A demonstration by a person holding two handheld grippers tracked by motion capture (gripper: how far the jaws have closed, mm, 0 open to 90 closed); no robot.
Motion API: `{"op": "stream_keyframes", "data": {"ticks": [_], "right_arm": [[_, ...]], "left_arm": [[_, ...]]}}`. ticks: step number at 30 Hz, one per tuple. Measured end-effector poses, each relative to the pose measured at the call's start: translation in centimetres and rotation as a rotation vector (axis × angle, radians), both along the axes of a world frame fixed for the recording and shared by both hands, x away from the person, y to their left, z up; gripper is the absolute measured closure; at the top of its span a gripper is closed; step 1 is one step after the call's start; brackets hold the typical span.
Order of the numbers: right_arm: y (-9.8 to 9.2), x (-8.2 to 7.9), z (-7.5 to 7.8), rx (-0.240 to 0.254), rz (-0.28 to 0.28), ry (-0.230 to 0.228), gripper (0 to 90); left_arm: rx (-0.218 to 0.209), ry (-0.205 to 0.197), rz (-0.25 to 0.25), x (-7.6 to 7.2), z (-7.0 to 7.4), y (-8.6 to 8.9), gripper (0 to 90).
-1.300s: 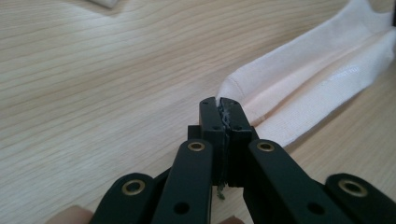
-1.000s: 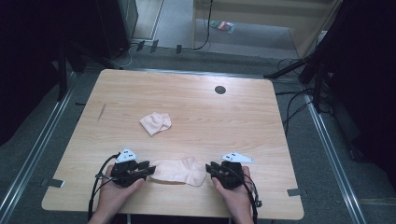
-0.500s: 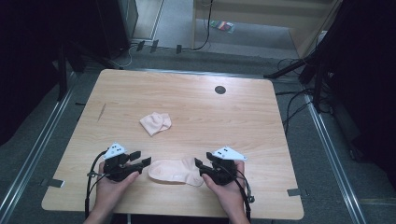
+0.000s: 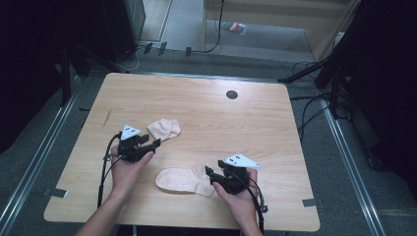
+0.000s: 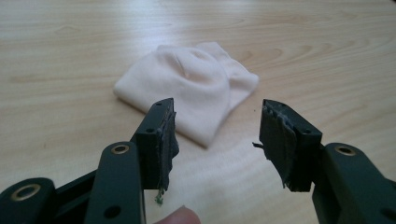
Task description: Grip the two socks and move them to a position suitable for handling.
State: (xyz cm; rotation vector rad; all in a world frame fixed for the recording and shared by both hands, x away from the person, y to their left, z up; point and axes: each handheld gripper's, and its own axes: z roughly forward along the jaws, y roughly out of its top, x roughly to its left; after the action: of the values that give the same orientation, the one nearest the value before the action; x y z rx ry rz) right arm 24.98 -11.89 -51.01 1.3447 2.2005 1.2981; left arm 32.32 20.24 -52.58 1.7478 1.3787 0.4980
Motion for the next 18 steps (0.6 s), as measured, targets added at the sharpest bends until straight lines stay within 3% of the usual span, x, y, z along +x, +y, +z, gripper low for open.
{"op": "stream_keyframes", "data": {"ticks": [2, 3, 9, 13, 14, 16, 18], "right_arm": [[0.0, 0.1, -0.1, -0.001, -0.002, 0.000, 44.3], [0.0, 0.0, 0.0, -0.001, -0.004, 0.000, 43.5], [-0.1, 0.0, 0.1, 0.011, -0.011, -0.001, 42.1], [-0.3, 0.0, 0.1, 0.014, -0.014, 0.001, 41.7], [-0.3, 0.0, 0.1, 0.014, -0.014, 0.001, 41.7], [-0.3, 0.0, 0.1, 0.012, -0.012, 0.006, 41.5], [-0.3, 0.0, 0.1, 0.013, -0.011, 0.008, 41.5]], "left_arm": [[0.008, -0.001, 0.013, 0.6, -0.1, -0.2, 44.2], [0.032, 0.006, 0.035, 1.6, -0.4, -0.6, 44.2], [0.106, 0.031, 0.043, 3.9, -0.9, -1.9, 43.7], [0.168, 0.092, 0.032, 5.1, -1.4, -2.8, 43.2], [0.168, 0.092, 0.032, 5.1, -1.4, -2.8, 43.4], [0.195, 0.095, 0.043, 5.3, -1.7, -3.1, 45.2], [0.202, 0.098, 0.050, 5.4, -1.5, -3.2, 52.9]]}}
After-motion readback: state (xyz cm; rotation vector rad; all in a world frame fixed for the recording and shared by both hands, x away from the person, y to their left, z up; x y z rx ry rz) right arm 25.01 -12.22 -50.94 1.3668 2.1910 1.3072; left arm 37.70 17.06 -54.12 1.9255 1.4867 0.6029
